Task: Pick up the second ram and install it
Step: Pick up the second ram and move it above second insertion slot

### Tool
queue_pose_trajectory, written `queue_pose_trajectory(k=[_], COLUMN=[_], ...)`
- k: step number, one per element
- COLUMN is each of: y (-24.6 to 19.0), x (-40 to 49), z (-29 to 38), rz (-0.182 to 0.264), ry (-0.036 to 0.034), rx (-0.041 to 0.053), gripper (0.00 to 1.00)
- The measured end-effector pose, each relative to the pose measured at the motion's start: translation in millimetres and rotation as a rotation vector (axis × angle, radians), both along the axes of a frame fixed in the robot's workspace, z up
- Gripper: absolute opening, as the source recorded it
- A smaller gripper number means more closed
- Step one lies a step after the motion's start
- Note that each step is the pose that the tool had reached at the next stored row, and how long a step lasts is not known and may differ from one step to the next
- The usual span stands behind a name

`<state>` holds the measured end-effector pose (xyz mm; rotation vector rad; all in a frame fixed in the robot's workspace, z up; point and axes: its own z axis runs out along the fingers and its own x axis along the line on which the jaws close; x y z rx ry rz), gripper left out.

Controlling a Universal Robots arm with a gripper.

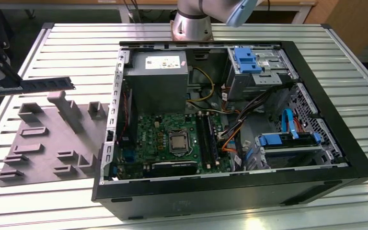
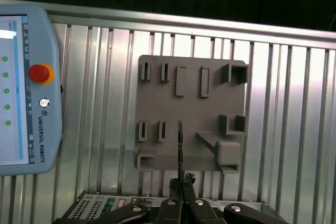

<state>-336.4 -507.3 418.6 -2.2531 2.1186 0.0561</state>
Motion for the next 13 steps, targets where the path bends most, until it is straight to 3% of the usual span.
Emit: queue_pose_trajectory(k=[13], y=[0.0], x=[9.3], z=[0.0], rz=[0.000], ry=[0.0000], rx=[0.0000], gripper=[0.12])
